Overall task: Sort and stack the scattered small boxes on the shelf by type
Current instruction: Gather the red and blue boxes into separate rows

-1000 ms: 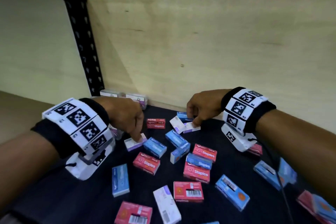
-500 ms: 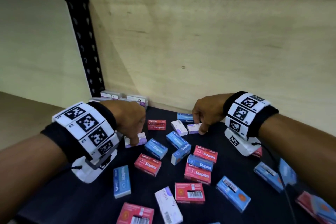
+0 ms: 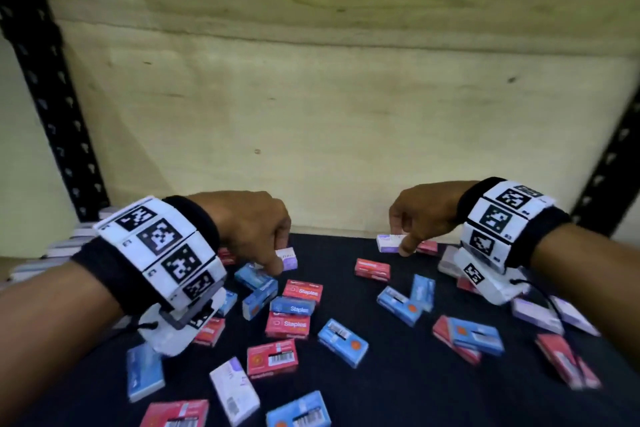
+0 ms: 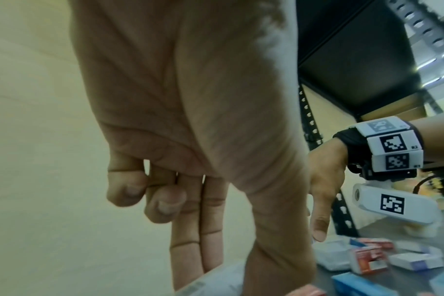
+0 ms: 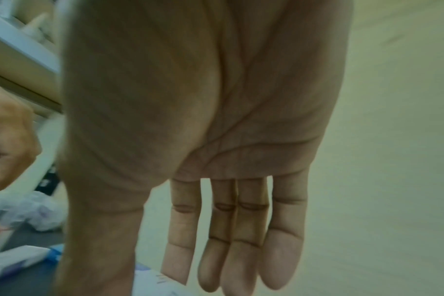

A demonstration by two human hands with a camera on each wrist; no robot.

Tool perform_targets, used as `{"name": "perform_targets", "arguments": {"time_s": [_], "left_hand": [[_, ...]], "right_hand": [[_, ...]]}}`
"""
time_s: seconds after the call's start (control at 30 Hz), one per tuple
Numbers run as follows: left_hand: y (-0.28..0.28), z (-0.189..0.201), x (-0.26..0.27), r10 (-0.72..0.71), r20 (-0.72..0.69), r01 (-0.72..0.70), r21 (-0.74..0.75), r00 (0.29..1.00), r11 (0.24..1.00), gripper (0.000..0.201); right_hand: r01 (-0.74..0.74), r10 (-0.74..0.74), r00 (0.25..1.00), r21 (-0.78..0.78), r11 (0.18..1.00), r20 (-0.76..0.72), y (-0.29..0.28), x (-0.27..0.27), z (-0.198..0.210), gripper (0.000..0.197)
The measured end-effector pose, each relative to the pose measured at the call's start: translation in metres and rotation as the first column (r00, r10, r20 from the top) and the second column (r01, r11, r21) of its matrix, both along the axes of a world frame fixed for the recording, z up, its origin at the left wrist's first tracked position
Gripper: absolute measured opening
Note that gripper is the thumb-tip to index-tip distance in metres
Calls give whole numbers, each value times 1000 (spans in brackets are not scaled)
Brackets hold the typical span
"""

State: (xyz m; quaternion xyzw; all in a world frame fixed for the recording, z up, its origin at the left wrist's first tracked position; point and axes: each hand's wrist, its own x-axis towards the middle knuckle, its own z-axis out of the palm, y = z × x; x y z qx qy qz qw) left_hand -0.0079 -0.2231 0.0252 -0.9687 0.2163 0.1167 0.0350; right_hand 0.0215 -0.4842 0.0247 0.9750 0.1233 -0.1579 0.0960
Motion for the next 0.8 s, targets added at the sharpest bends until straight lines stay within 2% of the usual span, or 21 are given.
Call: {"name": "perform_targets", "arguments": {"time_s": [0.2, 0.37, 0.53, 0.8], "left_hand": [[-104, 0, -5, -239, 2, 239, -53, 971, 970, 29], [-180, -10, -9, -392, -16, 390, -64, 920, 919, 33], [-233, -22, -12, -475, -42, 473, -37, 879, 880, 32], [-267, -45, -12, -515, -82, 513, -47, 853, 857, 27]], "right_hand": [[247, -247, 969, -6, 969, 25, -106, -50, 5, 35], [376, -375, 925, 7, 927, 62, -176, -72, -1, 31], [414, -414, 910, 17, 910, 16, -213, -80, -13, 27], [453, -453, 891, -13, 891, -41, -225, -73, -36, 33]]}}
